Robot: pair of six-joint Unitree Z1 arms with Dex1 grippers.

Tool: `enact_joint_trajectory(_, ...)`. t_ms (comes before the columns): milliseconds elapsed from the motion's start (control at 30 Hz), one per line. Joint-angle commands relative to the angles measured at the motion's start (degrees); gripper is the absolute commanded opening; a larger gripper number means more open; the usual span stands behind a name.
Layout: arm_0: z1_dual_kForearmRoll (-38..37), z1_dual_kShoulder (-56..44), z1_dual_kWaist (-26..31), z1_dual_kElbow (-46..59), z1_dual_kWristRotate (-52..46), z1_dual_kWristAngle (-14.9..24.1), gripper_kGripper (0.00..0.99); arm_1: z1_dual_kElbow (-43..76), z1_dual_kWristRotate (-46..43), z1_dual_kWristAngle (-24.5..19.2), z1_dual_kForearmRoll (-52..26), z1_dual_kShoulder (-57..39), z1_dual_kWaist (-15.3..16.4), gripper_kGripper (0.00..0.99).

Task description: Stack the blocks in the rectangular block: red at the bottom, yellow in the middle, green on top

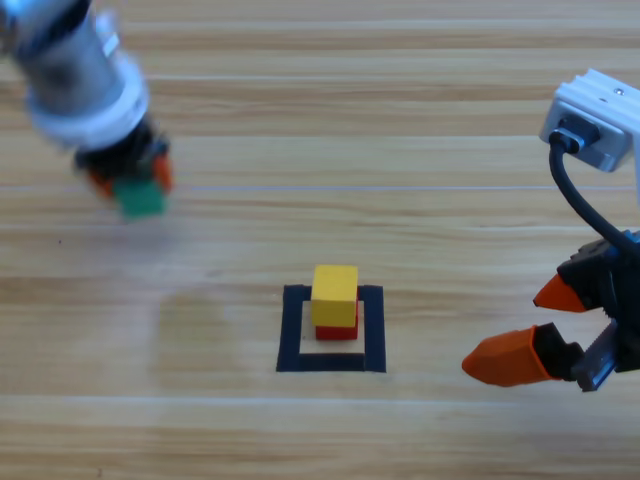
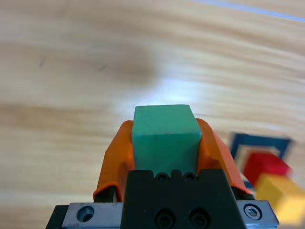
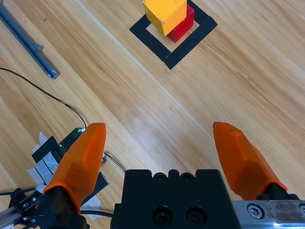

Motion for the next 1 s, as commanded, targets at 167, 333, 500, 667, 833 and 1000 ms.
enact_joint_trajectory(167,10.59,3.15,-15.76,-16.99,15.24,-2.03,0.000,1.56,1.16,-1.02,-0.92,1.39,-0.01,0.990)
enact_joint_trajectory(333,12.96,5.96,-22.35,-19.71,16.12,-1.77,0.000,1.82,1.33,-1.02,-0.92,-0.28,-0.01,0.990)
enact_joint_trajectory(500,14.98,8.24,-26.31,-23.58,15.33,-2.12,0.000,1.38,1.42,-1.02,-1.00,-0.54,-0.01,0.990)
enact_joint_trajectory(667,17.97,9.47,-26.92,-25.51,8.47,-1.59,0.000,1.64,1.07,-2.43,-0.92,-1.51,-0.01,0.990)
enact_joint_trajectory(833,20.61,12.11,-26.92,-26.92,-0.32,0.08,0.000,1.56,1.07,-2.95,-1.00,-1.95,-0.01,0.990)
enact_joint_trajectory(1000,24.74,16.94,-26.92,-32.45,-6.12,1.04,0.000,1.64,1.07,-2.87,-0.92,-1.77,-0.01,0.990)
